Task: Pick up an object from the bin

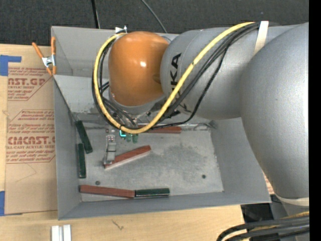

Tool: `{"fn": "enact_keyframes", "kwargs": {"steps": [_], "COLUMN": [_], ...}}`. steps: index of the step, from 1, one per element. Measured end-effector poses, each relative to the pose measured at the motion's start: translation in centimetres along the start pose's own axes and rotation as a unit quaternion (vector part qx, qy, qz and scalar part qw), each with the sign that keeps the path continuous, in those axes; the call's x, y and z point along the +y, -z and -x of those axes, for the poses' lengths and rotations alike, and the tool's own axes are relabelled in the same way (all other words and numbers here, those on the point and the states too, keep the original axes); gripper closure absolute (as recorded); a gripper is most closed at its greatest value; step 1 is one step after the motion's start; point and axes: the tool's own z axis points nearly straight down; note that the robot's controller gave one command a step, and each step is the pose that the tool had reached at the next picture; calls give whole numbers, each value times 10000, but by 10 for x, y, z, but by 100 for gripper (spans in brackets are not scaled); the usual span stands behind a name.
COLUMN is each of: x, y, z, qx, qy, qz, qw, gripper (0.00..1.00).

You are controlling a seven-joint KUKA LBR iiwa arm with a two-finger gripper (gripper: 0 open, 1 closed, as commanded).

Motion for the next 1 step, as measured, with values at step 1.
{"fn": "enact_keyframes", "kwargs": {"steps": [1], "x": [-1], "y": [4], "z": [2], "qx": [-37], "qy": [-10], "qz": [7], "qw": [10000], "gripper": [0]}}
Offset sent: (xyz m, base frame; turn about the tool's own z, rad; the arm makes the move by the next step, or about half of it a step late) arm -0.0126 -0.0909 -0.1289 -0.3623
